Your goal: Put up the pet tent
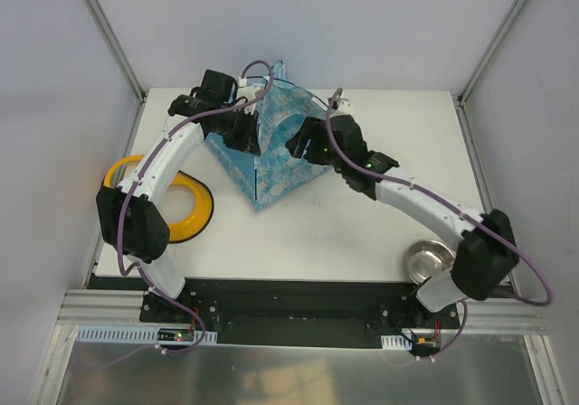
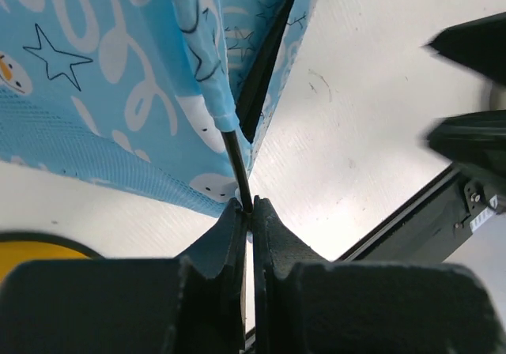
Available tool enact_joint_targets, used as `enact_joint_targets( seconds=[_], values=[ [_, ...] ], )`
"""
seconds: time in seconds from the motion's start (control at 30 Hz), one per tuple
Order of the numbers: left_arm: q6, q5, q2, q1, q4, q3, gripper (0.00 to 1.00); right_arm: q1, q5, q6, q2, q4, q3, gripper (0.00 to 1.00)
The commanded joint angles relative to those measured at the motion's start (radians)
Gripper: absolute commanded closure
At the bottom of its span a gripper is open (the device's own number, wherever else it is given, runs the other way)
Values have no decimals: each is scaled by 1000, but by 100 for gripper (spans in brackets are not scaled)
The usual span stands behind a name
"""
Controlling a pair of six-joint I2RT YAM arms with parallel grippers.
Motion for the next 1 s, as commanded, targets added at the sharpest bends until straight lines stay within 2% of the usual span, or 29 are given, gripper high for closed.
enact_joint_targets(
  seconds=[0.0,0.13,0.4,0.5,0.6,0.7,0.8,0.9,0.97],
  values=[
    [150,141,-77,-36,13,51,100,-18,101,-94,-162,-150,-12,32],
    [291,214,-108,-85,36,60,100,-61,92,-94,-247,-243,-10,31],
    [385,385,-111,-95,120,97,100,-66,140,-101,-380,-342,-44,30],
    [398,392,-102,-94,169,80,100,-68,129,-108,-385,-348,-56,30],
    [360,313,-67,-92,256,21,100,-68,132,-105,-373,-351,-67,30],
    [228,116,-34,-89,358,-31,73,-72,147,-107,-351,-354,-75,30],
    [159,-8,-48,-89,440,-80,50,-81,132,-99,-318,-362,-50,30],
    [96,-105,-98,-89,534,-143,38,-81,95,-94,-278,-330,-30,30],
    [88,-96,-118,-89,551,-163,32,-80,77,-88,-264,-301,-33,30]
  ],
)
